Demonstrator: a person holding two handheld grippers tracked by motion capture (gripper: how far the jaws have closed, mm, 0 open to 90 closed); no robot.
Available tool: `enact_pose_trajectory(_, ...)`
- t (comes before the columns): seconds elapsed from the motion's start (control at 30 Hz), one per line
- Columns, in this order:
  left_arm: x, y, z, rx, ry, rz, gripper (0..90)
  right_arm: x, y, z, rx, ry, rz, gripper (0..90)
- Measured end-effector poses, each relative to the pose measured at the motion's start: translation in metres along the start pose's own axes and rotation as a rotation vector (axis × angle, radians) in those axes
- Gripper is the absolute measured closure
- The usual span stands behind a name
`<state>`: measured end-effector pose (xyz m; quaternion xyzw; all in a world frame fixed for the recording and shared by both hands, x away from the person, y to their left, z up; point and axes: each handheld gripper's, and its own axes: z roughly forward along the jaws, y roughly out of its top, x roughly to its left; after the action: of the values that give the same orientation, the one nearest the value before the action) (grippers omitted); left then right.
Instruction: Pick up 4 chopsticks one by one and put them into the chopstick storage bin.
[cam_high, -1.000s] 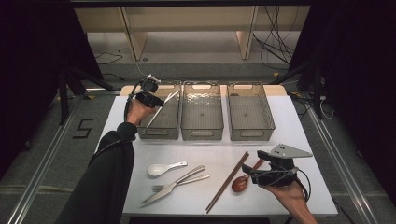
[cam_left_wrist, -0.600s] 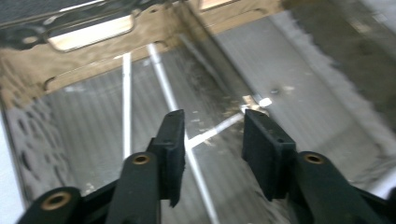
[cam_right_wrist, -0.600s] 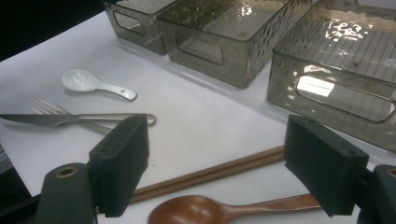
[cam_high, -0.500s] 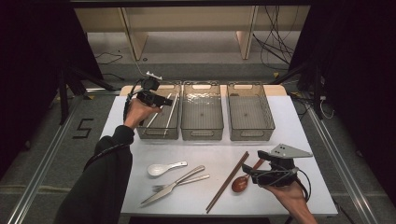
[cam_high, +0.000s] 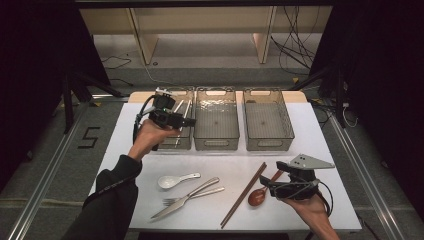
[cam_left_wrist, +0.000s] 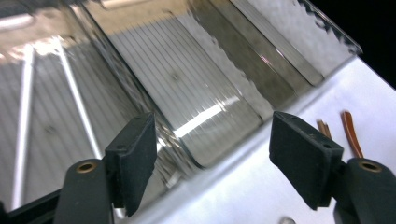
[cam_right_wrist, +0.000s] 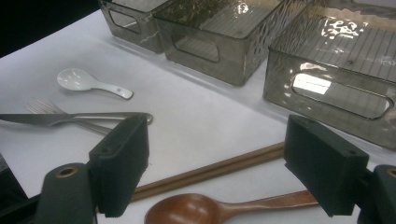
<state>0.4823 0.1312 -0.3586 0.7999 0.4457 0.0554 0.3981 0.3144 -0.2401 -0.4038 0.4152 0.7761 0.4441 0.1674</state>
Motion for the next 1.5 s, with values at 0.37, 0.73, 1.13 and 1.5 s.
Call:
enact_pose_trajectory(0.37,-0.049,-0.029,0.014,0.051,-0.033,0.072,23.6,-0.001,0.0,-0.003,-0.008,-0.006,0.003,23.4)
enact_pose_trajectory(0.73,-0.075,-0.046,0.03,0.085,-0.049,0.139,20.3,-0.002,0.0,-0.003,-0.007,-0.009,0.004,23.3)
enact_pose_trajectory(1.13,-0.103,-0.062,0.049,0.152,-0.045,0.197,19.7,-0.003,0.0,-0.004,-0.011,-0.007,0.004,23.3)
enact_pose_trajectory(1.5,-0.13,-0.076,0.07,0.208,-0.066,0.25,18.7,-0.003,0.0,-0.003,-0.006,-0.006,0.003,23.3)
